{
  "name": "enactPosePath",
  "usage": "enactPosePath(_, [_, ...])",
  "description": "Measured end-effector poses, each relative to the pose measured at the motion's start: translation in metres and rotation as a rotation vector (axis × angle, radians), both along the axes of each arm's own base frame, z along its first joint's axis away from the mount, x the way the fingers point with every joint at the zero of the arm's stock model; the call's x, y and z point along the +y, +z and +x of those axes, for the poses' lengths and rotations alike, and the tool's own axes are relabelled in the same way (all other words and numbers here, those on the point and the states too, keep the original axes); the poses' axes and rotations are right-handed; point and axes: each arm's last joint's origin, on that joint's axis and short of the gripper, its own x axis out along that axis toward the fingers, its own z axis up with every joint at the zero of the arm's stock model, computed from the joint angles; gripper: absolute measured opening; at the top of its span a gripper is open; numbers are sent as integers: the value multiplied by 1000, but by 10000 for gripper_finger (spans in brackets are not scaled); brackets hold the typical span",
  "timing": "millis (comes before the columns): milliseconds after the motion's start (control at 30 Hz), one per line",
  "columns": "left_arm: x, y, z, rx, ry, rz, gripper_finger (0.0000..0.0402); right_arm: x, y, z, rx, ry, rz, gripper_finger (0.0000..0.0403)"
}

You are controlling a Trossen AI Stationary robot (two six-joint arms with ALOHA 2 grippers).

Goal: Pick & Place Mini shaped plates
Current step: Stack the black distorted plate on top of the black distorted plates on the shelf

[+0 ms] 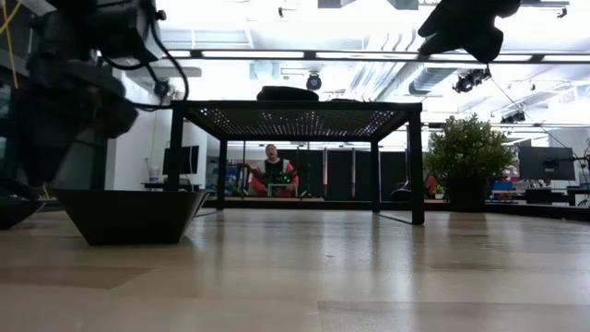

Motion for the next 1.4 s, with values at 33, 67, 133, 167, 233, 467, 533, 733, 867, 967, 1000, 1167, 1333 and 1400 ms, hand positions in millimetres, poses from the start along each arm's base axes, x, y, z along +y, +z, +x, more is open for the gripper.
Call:
enactPosePath(33, [-1, 0, -1, 16, 16, -1, 96, 0, 0, 0, 0, -2, 8, 142])
enactPosePath(67, [-3, 0, -2, 23, 24, 12, 96, 0, 0, 0, 0, 0, 16, 142])
enactPosePath(133, [-5, -1, -3, 36, 43, 38, 96, 1, 0, 0, 3, 7, 41, 142])
enactPosePath(167, [-6, -1, -3, 37, 46, 45, 96, 1, -1, 0, 6, 12, 51, 142])
enactPosePath(233, [-7, -1, -2, 25, 39, 47, 96, 2, -1, 0, 11, 31, 66, 142])
enactPosePath(467, [-9, 1, 4, -57, -4, 45, 96, 2, 0, 0, 4, 43, 80, 142])
enactPosePath(533, [-10, 2, 8, -112, -38, 40, 96, 3, 0, 0, 5, 45, 82, 142])
enactPosePath(733, [-13, 7, 20, -259, -107, 25, 96, 3, 0, 0, 4, 41, 90, 142])
enactPosePath(867, [-17, 11, 27, -355, -149, 21, 96, 3, 0, 0, 2, 36, 104, 140])
enactPosePath(967, [-25, 14, 30, -419, -188, 15, 96, 3, 0, 0, 8, 51, 114, 140])
enactPosePath(1000, [-29, 15, 30, -432, -194, 20, 96, 3, -1, 0, 10, 51, 114, 140])
enactPosePath(1167, [-44, 18, 30, -475, -204, 31, 96, 3, -1, 0, 13, 47, 109, 140])
enactPosePath(1333, [-62, 19, 31, -545, -231, 43, 96, 3, -1, 0, 13, 45, 107, 140])
enactPosePath(1400, [-68, 18, 33, -561, -232, 62, 96, 3, -1, 0, 12, 45, 107, 140])
